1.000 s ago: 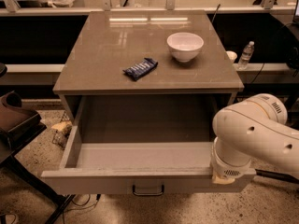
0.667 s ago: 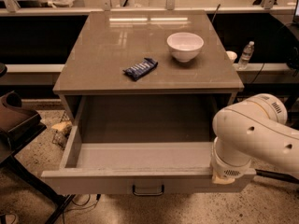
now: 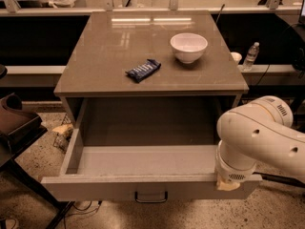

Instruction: Open top drawer

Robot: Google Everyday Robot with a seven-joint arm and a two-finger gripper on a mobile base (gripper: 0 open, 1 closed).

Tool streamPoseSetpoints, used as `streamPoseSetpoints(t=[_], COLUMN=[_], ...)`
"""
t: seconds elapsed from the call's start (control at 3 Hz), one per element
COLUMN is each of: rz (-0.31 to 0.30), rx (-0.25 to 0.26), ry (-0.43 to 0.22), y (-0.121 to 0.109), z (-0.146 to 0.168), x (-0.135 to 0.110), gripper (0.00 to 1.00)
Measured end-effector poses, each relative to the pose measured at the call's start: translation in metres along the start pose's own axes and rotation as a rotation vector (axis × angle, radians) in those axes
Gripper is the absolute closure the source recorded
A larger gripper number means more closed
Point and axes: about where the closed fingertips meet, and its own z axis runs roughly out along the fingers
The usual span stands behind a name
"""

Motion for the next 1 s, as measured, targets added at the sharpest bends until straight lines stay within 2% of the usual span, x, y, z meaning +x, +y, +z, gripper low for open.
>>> streamPoseSetpoints(t=[0.33,0.67,1.0], rz=[0.0,-0.001,-0.001], rx=[0.0,0.0,0.0], ry=[0.0,0.001,0.001], y=[0.0002,0.0005,0.0005], z=[0.0,0.0001,0.0001], x=[0.0001,0.0002,0.0002], gripper=[0.04,0.0,0.0])
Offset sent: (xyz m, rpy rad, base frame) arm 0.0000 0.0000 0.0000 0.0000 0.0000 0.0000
